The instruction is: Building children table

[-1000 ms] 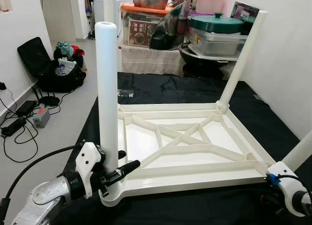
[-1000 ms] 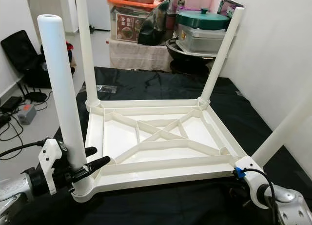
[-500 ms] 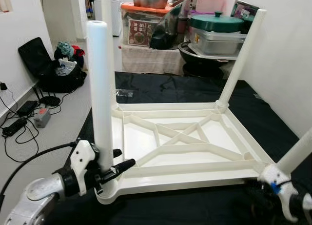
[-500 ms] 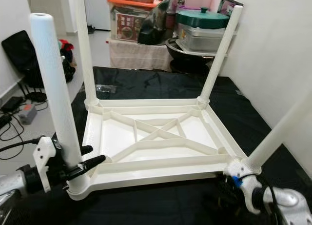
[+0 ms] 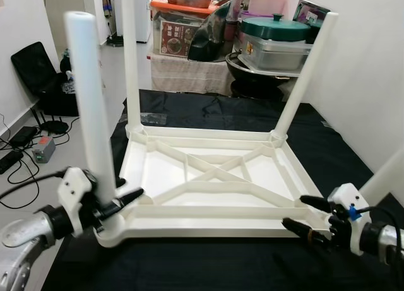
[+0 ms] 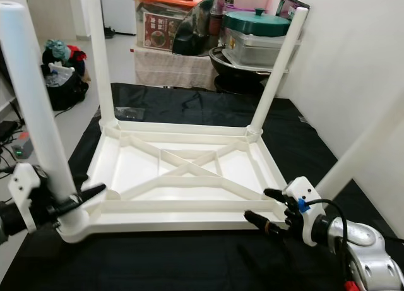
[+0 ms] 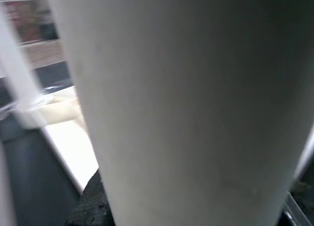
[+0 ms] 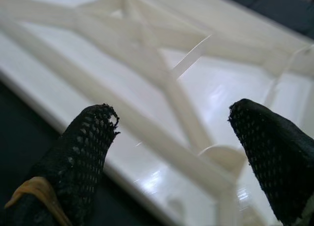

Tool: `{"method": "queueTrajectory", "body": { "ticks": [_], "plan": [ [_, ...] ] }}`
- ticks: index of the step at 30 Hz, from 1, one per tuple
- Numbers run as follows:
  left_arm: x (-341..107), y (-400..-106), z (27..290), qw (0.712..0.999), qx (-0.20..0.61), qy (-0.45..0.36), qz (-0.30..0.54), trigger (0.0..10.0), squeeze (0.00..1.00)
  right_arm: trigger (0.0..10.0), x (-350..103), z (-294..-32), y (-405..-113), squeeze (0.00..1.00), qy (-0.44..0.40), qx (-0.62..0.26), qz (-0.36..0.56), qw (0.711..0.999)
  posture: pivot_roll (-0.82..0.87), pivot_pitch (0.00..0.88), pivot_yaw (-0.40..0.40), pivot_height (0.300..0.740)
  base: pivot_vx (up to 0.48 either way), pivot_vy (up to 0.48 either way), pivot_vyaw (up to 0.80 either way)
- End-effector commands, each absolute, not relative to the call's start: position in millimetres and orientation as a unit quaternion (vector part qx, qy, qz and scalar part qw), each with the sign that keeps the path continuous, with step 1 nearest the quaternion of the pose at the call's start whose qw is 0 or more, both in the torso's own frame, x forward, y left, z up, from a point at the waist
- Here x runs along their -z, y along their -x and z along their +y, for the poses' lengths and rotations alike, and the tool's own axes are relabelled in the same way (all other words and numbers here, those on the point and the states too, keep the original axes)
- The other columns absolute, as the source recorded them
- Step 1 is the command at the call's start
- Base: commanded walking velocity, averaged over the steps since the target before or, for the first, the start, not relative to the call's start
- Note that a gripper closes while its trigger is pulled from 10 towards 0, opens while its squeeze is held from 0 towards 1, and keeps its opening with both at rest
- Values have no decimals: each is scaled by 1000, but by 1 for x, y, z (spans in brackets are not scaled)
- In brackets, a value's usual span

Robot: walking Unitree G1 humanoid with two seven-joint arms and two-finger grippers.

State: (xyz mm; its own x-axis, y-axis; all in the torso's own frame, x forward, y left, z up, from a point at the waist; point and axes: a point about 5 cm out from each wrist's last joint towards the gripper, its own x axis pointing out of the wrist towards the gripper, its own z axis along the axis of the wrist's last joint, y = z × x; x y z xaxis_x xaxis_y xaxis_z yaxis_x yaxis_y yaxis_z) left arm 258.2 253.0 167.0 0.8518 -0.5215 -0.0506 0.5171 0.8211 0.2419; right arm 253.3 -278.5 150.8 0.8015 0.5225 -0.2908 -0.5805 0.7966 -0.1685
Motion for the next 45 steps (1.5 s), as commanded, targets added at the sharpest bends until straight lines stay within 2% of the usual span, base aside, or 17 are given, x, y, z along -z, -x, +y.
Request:
{"method": "queueTrajectory", "body": {
  "ticks": [1, 2, 3, 7, 12, 13, 21, 29, 31, 32, 34, 36, 37, 40, 43, 44, 45],
  "plan": [
    [-156, -258, 282, 955, 194, -215, 57, 10000, 0, 10000, -158, -281, -258, 0, 111, -260, 84, 955, 108, 0, -127, 740, 0, 0, 0],
    [-156, -258, 282, 955, 194, -215, 57, 10000, 0, 10000, -158, -281, -258, 0, 111, -260, 84, 955, 108, 0, -127, 740, 0, 0, 0],
    [-165, -268, 286, 965, 161, -205, 25, 10000, 0, 10000, -165, -271, -264, 0, 75, -237, 38, 968, 108, 0, -123, 740, 0, 0, 0],
    [-168, -271, 285, 967, 156, -202, 13, 10000, 0, 10000, -165, -265, -265, 0, 62, -237, 25, 969, 108, 0, -123, 740, 0, 0, 0],
    [-176, -279, 278, 972, 148, -180, -27, 10000, 0, 10000, -161, -245, -261, 0, 29, -256, 9, 966, 105, 0, -118, 740, 0, 0, 0],
    [-180, -280, 276, 973, 148, -168, -49, 10000, 1000, 10000, -162, -238, -260, 0, 16, -264, 1, 964, 105, 0, -118, 740, 0, 0, 0],
    [-190, -273, 260, 968, 202, -120, -93, 10000, 1000, 10000, -179, -220, -260, 0, -17, -283, -39, 958, 106, 0, -121, 740, 0, 0, 0],
    [-190, -273, 260, 968, 202, -120, -93, 10000, 1000, 10000, -179, -220, -260, 0, -17, -283, -39, 958, 106, 0, -121, 740, 0, 0, 0],
    [-191, -270, 255, 966, 218, -105, -95, 10000, 1000, 10000, -185, -215, -261, 0, -21, -288, -52, 956, 112, 0, -127, 740, 0, 0, 0],
    [-190, -260, 242, 962, 231, -99, -103, 10000, 1000, 10000, -199, -203, -264, 0, -23, -303, -78, 950, 118, 0, -134, 740, 0, 0, 0],
    [-197, -261, 236, 969, 111, -159, -151, 10000, 1000, 10000, -216, -188, -268, 0, -28, -325, -109, 939, 143, 0, -150, 740, 0, 0, 0],
    [-197, -261, 236, 969, 111, -159, -151, 10000, 1000, 10000, -216, -188, -268, 0, -28, -325, -109, 939, 143, 0, -150, 740, 0, 0, 0],
    [-199, -261, 229, 967, 49, -174, -181, 10000, 1000, 10000, -219, -183, -271, 0, -32, -331, -117, 936, 142, 0, -151, 740, 0, 0, 0],
    [-191, -252, 211, 969, 78, -149, -180, 10000, 1000, 10000, -222, -179, -270, 8, -36, -343, -121, 931, 142, 0, -148, 740, 0, 0, 0],
    [-187, -247, 206, 971, 79, -144, -176, 10000, 1000, 10000, -223, -177, -269, 12, -36, -351, -120, 928, 148, 0, -150, 740, 0, 0, 0],
    [-183, -242, 210, 972, 39, -157, -172, 10000, 1000, 10000, -221, -175, -266, 4, -35, -369, -113, 922, 152, 0, -148, 740, 0, 0, 0],
    [-183, -242, 210, 972, 39, -157, -172, 10000, 1000, 10000, -221, -175, -266, 4, -35, -369, -113, 922, 152, 0, -148, 740, 0, 0, 0]
  ]
}}
